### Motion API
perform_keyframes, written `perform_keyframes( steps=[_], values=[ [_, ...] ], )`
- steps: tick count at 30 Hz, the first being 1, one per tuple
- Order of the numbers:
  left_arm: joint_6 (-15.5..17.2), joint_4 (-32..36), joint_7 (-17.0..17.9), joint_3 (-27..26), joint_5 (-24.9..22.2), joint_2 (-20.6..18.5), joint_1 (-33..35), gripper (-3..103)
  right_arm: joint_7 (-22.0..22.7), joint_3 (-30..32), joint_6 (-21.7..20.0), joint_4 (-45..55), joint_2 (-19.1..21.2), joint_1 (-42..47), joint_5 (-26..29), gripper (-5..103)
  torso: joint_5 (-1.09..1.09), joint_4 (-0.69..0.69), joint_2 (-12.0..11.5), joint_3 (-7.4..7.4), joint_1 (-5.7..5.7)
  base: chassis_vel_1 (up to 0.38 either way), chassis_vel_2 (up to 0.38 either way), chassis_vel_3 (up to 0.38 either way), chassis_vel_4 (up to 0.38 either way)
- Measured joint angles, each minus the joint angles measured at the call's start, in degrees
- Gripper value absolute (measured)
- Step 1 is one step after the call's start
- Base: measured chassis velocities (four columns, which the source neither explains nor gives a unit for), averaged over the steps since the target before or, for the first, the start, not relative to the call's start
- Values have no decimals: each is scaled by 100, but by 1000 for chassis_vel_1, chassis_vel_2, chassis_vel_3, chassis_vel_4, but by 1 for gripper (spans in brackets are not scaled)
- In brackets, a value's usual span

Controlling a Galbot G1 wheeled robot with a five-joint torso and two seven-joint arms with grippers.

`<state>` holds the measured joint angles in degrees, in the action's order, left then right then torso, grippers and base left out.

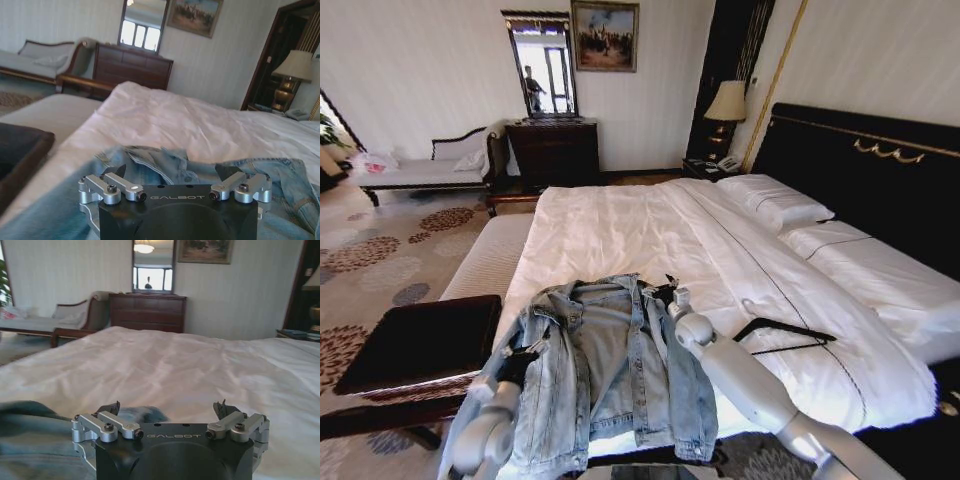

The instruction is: Pick up the clothes from the bed and hang them on the clothes hanger.

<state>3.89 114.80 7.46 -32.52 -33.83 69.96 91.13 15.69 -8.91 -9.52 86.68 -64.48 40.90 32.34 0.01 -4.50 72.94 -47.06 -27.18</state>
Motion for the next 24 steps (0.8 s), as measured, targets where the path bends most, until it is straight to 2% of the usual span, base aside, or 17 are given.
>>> perform_keyframes(
  steps=[3, 7, 15, 17, 21, 24],
  values=[
    [134, -348, 238, 313, -76, -107, -394, 100, -5, -53, -24, -4, -97, -48, 17, 100, -2, 1, 0, 0, 0, 0, 0, 0, 0],
    [159, -637, 350, 446, -94, -151, -627, 98, -7, -59, -33, -64, -128, -58, 27, 100, -3, -1, 0, 0, 0, 0, 0, 0, 0],
    [262, -604, 437, 795, -59, -382, -1075, 96, -11, -52, -32, -194, -256, -30, 23, 100, -1, 1, 0, 0, 0, 0, 0, 0, 0],
    [335, -684, 497, 987, -48, -532, -1383, 95, -6, -42, -32, -208, -274, -23, 22, 100, -2, -1, 0, 0, 0, 0, 0, 0, 0],
    [427, -1006, 579, 1270, -4, -703, -1844, 94, 2, -24, -31, -215, -291, -10, 22, 100, -1, -1, 0, 0, 0, 0, 0, 0, 0],
    [452, -1671, 599, 1727, 31, -815, -2424, 93, 4, -1, -30, -219, -318, 2, 23, 100, -3, -2, 0, 0, 0, 0, 0, 0, 0]
  ],
)
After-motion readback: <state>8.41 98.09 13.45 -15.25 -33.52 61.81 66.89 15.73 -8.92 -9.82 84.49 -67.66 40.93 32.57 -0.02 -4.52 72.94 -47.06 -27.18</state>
